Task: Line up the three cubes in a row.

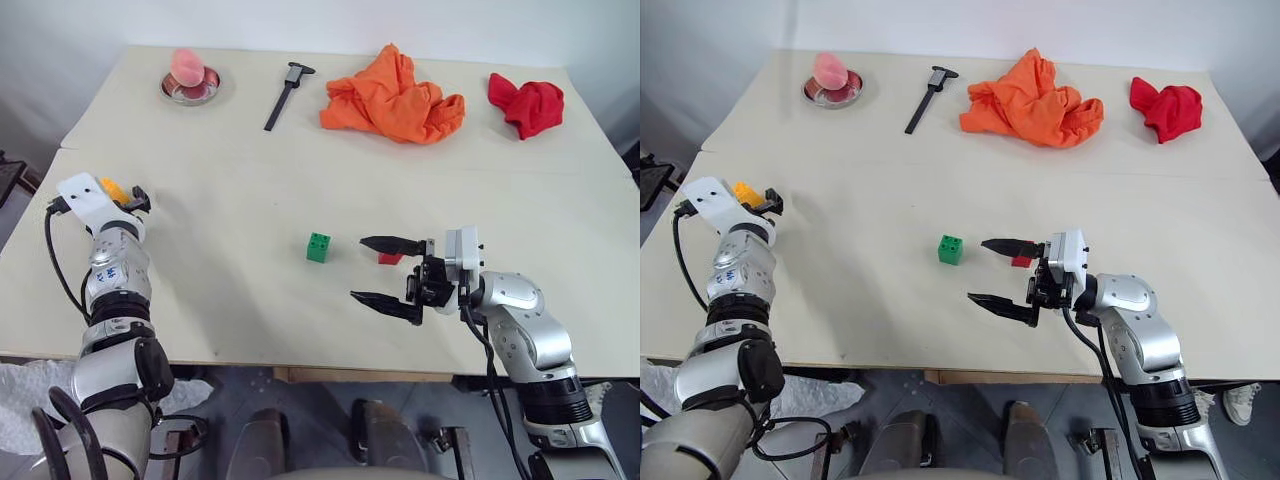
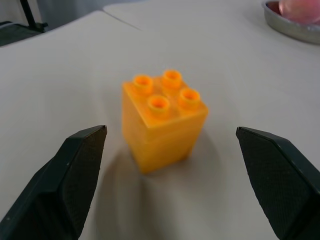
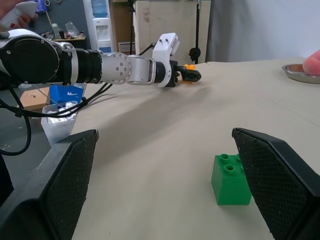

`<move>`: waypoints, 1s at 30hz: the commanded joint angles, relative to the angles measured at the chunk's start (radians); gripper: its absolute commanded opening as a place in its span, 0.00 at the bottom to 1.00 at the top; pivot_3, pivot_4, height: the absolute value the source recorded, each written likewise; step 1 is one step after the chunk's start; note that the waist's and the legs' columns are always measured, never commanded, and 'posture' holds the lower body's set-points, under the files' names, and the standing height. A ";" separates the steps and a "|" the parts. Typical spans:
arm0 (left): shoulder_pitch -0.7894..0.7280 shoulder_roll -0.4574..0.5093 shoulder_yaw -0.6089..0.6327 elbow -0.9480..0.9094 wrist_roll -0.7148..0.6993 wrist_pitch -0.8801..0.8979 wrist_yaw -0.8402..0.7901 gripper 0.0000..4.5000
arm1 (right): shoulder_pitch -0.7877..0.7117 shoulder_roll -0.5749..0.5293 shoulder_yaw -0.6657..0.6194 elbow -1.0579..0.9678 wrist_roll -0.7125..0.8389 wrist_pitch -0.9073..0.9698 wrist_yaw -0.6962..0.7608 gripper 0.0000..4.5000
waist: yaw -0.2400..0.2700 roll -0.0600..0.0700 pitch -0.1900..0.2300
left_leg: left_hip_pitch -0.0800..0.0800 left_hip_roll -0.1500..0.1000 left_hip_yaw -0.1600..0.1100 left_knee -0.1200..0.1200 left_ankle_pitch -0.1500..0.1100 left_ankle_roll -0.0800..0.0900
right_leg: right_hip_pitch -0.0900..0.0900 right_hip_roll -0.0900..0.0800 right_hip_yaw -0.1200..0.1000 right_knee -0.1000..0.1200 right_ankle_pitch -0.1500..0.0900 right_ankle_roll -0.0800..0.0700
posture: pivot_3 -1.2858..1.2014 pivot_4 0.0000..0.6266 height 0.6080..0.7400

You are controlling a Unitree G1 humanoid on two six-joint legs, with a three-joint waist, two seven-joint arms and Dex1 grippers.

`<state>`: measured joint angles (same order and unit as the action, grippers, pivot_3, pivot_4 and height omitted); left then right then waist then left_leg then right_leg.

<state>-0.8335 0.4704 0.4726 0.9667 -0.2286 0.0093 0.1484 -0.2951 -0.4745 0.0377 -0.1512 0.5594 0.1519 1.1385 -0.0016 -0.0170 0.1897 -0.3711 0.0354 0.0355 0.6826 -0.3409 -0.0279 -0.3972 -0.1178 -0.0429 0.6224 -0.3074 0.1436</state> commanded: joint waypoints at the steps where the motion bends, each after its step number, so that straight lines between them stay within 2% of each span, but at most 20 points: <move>1: -0.039 0.027 -0.006 0.018 0.006 -0.049 -0.006 0.78 | 0.007 0.002 -0.018 -0.034 0.011 -0.010 -0.008 1.00 | 0.000 0.000 0.000 | 0.000 0.000 0.000 0.000 0.000 0.000 | 0.000 0.000 0.000 0.000 0.000 0.000 | 0.52 0.24 1.00; 7: -0.020 0.042 -0.004 0.010 -0.011 -0.065 -0.037 0.37 | 0.025 0.002 -0.020 -0.042 0.011 -0.015 -0.020 1.00 | 0.000 0.000 0.000 | 0.000 0.000 0.000 0.000 0.000 0.000 | 0.000 0.000 0.000 0.000 0.000 0.000 | 0.52 0.24 1.00; 8: -0.014 0.047 0.000 0.007 -0.018 -0.071 -0.052 0.32 | 0.028 0.002 -0.020 -0.043 0.011 -0.015 -0.022 1.00 | 0.000 0.000 0.000 | 0.000 0.000 0.000 0.000 0.000 0.000 | 0.000 0.000 0.000 0.000 0.000 0.000 | 0.52 0.24 1.00; 11: 0.023 0.067 0.010 -0.015 -0.051 -0.097 -0.171 0.32 | 0.037 0.001 -0.021 -0.050 0.010 -0.016 -0.028 1.00 | -0.002 0.000 0.000 | 0.000 0.000 0.000 0.000 0.000 0.000 | 0.000 0.000 0.000 0.000 0.000 0.000 | 0.52 0.24 1.00; 15: 0.071 0.124 -0.043 -0.055 -0.073 -0.138 -0.513 0.32 | 0.053 -0.013 -0.036 -0.072 0.014 -0.012 -0.036 1.00 | -0.002 0.000 0.000 | 0.000 0.000 0.001 0.000 0.000 0.000 | 0.000 0.000 0.000 0.000 0.000 0.000 | 0.52 0.24 1.00; 18: 0.096 0.179 -0.114 -0.113 -0.089 -0.175 -0.850 0.32 | 0.074 -0.037 -0.064 -0.092 0.022 -0.007 -0.040 1.00 | 0.001 0.000 0.000 | 0.000 0.000 0.001 0.000 0.000 0.000 | 0.000 0.000 0.000 0.000 0.000 0.000 | 0.52 0.24 1.00; 20: 0.110 0.227 -0.198 -0.161 -0.083 -0.227 -1.148 0.32 | 0.106 -0.069 -0.099 -0.105 0.029 -0.008 -0.033 1.00 | 0.005 0.000 0.000 | 0.000 0.000 0.001 0.000 0.000 0.000 | 0.000 0.000 0.000 0.000 0.000 0.000 | 0.52 0.24 1.00; 22: 0.069 0.236 -0.251 -0.158 -0.102 -0.271 -1.392 0.32 | 0.149 -0.105 -0.136 -0.121 0.038 -0.003 -0.024 1.00 | 0.013 0.000 0.000 | -0.001 0.000 0.001 0.000 0.000 0.001 | 0.000 0.000 -0.001 -0.001 0.000 0.000 | 0.52 0.24 1.00; 25: -0.008 0.217 -0.327 -0.088 -0.067 -0.238 -1.554 0.32 | 0.178 -0.133 -0.160 -0.135 0.044 0.001 -0.024 1.00 | 0.022 0.000 0.000 | 0.000 0.000 0.003 0.000 -0.001 0.001 | 0.000 0.000 -0.001 -0.001 0.000 0.000 | 0.52 0.24 1.00; 27: -0.059 0.205 -0.421 -0.007 0.023 -0.293 -1.649 0.32 | 0.190 -0.139 -0.170 -0.147 0.048 0.005 -0.031 1.00 | 0.023 0.000 0.000 | 0.000 0.000 0.003 0.000 -0.001 0.001 | 0.000 0.000 -0.001 0.000 0.000 0.000 | 0.52 0.24 1.00; 30: -0.127 0.171 -0.471 0.101 0.080 -0.349 -1.679 0.32 | 0.205 -0.142 -0.173 -0.169 0.051 0.013 -0.042 1.00 | 0.018 0.000 0.000 | 0.001 0.000 0.004 0.000 0.000 0.002 | 0.000 0.001 -0.001 0.000 0.000 0.000 | 0.52 0.24 1.00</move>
<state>-0.9287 0.6432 0.0106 1.0282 -0.1711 -0.3093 -1.4997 -0.0959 -0.6046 -0.1157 -0.2737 0.5851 0.1594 1.1025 0.0165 -0.0170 0.1898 -0.3703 0.0357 0.0398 0.6826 -0.3415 -0.0261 -0.3976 -0.1172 -0.0434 0.6221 -0.3073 0.1438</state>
